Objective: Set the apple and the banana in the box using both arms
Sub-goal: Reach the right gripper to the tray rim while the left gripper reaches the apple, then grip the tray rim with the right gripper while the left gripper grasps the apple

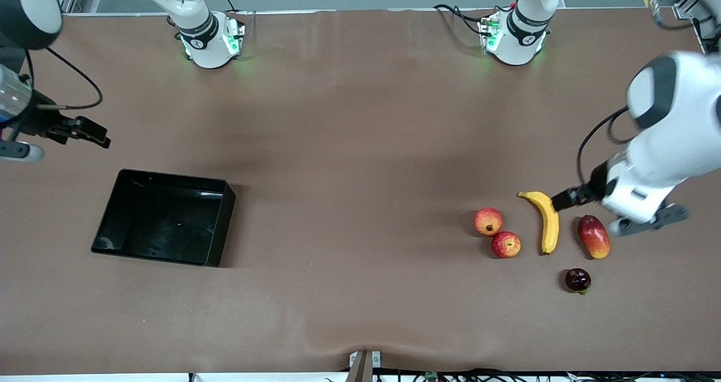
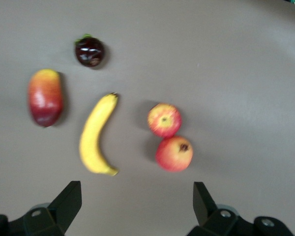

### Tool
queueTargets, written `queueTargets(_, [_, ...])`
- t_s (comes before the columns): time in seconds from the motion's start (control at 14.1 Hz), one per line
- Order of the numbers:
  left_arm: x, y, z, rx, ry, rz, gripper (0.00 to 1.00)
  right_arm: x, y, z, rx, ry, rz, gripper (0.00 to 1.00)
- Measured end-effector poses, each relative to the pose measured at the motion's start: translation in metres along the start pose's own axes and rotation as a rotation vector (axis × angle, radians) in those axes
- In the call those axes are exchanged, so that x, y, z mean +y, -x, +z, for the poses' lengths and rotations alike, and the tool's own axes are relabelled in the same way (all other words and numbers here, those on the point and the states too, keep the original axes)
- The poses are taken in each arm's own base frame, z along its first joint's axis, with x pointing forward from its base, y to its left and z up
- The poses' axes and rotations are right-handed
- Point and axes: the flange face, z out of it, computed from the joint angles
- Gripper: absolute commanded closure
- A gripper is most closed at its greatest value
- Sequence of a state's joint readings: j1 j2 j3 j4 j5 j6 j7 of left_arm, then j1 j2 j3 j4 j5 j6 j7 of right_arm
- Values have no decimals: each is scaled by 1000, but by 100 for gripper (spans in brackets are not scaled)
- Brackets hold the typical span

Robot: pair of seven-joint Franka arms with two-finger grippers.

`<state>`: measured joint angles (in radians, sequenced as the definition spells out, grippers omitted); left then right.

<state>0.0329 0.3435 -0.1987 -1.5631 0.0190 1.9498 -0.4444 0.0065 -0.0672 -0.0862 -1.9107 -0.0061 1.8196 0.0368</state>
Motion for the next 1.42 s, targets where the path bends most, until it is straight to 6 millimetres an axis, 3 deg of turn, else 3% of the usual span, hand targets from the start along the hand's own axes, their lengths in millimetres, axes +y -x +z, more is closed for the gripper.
queueTargets(0.35, [20, -22, 106, 3, 41, -96, 0, 17, 0, 69, 74, -3, -25, 0])
queueTargets(0.71, [24, -22, 181, -35, 14, -111, 0, 23, 6, 131, 146, 3, -39, 0])
queueTargets(0.99, [20, -18, 213, -68, -17, -101, 0, 35, -6, 172, 180, 26, -74, 0])
queueTargets(1.42, [20, -18, 236, -67, -7, -104, 0, 52, -21, 237, 193, 63, -65, 0])
